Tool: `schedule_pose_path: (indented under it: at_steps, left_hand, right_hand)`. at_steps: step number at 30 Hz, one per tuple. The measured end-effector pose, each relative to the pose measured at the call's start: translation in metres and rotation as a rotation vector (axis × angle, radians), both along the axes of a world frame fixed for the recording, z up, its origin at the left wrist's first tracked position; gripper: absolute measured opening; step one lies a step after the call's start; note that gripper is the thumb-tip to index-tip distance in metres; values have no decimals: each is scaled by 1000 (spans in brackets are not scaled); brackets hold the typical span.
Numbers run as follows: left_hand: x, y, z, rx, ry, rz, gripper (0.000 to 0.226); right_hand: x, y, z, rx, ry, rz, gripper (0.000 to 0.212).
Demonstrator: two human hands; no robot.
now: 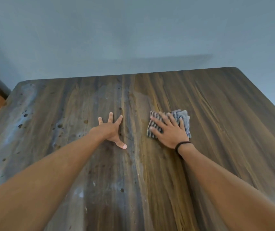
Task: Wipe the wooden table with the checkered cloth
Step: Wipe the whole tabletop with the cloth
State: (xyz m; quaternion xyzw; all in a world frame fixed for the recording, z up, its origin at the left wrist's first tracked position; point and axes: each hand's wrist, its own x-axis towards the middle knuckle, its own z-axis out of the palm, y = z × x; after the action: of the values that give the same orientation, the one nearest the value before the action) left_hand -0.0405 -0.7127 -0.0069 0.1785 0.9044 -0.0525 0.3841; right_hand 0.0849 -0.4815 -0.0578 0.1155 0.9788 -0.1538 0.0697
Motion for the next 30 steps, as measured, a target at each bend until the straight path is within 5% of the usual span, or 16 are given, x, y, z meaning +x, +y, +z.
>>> schedule_pose_path:
  at_steps: [2,7,12,16,21,25,30]
  left_hand:
    - [-19,7,6,20,28,27,149]
    - [-62,26,16,19,57,40,150]
    - [-95,23,14,5,68,88,151]
    - [-106,18,1,-2,47,111,152]
    - [-109,8,-8,82,50,131,150]
    - [-108,6,-17,114,61,107,150]
    - [-118,12,-17,-17,8,104,156]
  right_hand:
    - [-22,-13,4,-19,-12,-138,61]
    - [14,-2,-15,17,52,238,58]
    - [-50,-15,-5,16,55,-93,62]
    - [-25,-23,-17,30,109,209,63]
    - [-98,-8,-6,17,56,-82,61]
    - [-94,10,-11,49,49,220,61]
    - [-145,7,-2,23,9,-35,62]
